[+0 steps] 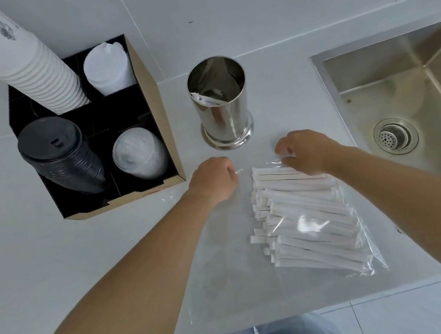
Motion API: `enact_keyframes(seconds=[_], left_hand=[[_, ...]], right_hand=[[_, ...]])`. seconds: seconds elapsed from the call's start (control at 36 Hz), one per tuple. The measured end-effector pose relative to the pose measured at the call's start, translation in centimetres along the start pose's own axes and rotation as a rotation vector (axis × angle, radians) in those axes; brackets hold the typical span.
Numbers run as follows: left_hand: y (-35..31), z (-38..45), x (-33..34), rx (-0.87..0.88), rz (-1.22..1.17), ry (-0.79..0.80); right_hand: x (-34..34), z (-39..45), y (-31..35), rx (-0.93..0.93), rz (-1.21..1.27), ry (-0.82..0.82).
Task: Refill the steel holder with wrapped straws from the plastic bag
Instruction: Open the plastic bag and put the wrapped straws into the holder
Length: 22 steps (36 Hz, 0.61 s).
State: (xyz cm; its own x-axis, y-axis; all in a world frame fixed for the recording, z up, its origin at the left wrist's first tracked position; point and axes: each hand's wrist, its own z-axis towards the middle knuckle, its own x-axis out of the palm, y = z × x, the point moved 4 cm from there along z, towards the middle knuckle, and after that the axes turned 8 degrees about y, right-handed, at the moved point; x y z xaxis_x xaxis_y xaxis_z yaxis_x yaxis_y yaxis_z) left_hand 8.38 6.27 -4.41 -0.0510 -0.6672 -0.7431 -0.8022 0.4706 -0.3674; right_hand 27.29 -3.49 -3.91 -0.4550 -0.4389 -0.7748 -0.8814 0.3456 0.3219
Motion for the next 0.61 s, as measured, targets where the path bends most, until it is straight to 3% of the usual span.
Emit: enact_keyframes(seconds=[0.36,0.61], left_hand=[[-0.1,-1.4,-0.9,0.109,-0.138,-0.021],[-0.1,-3.2,-3.2,0.173,-0.150,-0.093]], right_hand=[[0.1,-1.0,1.4,-0.104,0.077,0.061],[-1.8,-3.1,2.6,-0.200,0.048,-0.084]])
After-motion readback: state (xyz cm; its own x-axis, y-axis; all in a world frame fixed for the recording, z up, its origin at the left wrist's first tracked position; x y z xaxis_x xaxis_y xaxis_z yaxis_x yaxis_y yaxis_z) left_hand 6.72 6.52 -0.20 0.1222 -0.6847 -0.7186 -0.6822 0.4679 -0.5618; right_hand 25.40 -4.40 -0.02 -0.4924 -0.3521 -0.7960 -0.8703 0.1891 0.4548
